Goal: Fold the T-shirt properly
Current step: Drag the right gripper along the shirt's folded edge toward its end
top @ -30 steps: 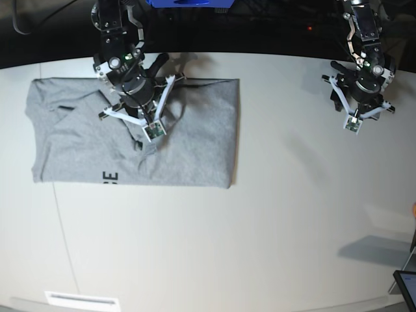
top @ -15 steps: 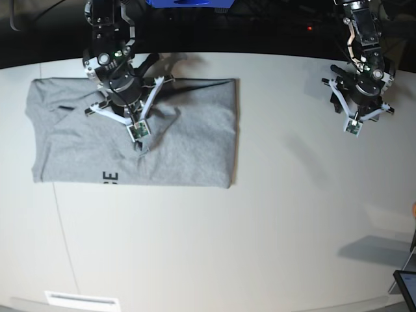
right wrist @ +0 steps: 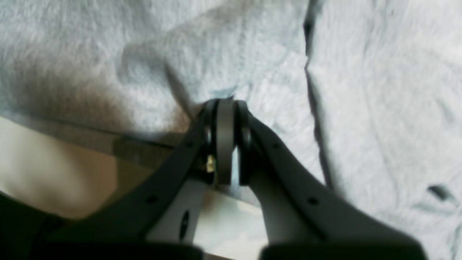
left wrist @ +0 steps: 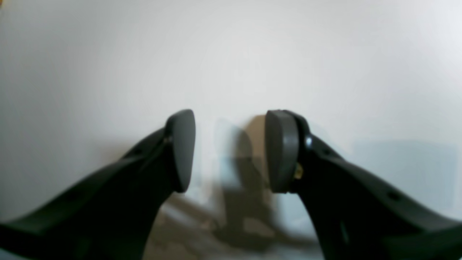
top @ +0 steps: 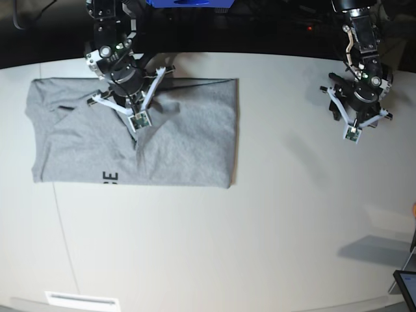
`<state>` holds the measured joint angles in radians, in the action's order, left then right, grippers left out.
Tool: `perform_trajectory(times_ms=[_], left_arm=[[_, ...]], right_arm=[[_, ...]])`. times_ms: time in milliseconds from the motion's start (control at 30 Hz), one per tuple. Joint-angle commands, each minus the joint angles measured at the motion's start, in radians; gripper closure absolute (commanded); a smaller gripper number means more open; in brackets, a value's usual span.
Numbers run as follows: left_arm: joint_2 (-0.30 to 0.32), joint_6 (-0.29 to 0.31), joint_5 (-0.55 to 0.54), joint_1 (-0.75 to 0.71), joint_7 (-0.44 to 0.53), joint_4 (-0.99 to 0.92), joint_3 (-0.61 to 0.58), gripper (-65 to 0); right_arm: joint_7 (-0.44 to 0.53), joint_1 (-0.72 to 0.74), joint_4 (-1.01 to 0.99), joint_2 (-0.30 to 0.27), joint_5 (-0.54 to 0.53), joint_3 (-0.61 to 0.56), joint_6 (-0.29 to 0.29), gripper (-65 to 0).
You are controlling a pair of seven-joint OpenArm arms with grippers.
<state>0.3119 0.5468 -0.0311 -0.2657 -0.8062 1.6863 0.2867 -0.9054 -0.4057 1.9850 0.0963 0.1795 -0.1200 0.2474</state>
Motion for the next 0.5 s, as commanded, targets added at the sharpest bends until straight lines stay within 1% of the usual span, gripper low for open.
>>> perform_trajectory(times_ms=[0,67,133,400,467], left_arm=[[0.011,0.0,0.0,-0.004,-0.009,-0.001,-0.008,-30.9],[0.01,0.0,0.0,-0.004,-0.009,-0.005,-0.025,-30.9],[0.008,0.0,0.0,0.006,-0.009,-0.002,-0.039,-30.9],[0.007,0.0,0.0,0.018,-0.009,-0.001,-0.045,-30.9],[0.007,0.0,0.0,0.018,-0.009,-0.001,-0.045,-30.9]], right_arm=[[0.022,0.006,0.018,0.006,-0.001,-0.004,-0.036,-0.7],[0.024,0.004,0.018,0.006,-0.002,-0.005,-0.079,-0.7],[0.024,0.004,0.018,0.006,-0.002,-0.013,-0.09,-0.7],[0.019,-0.011,0.018,0.006,-0.002,-0.016,-0.095,-0.7],[0.018,-0.019,0.018,0.006,-0.002,-0.016,-0.121,-0.7]])
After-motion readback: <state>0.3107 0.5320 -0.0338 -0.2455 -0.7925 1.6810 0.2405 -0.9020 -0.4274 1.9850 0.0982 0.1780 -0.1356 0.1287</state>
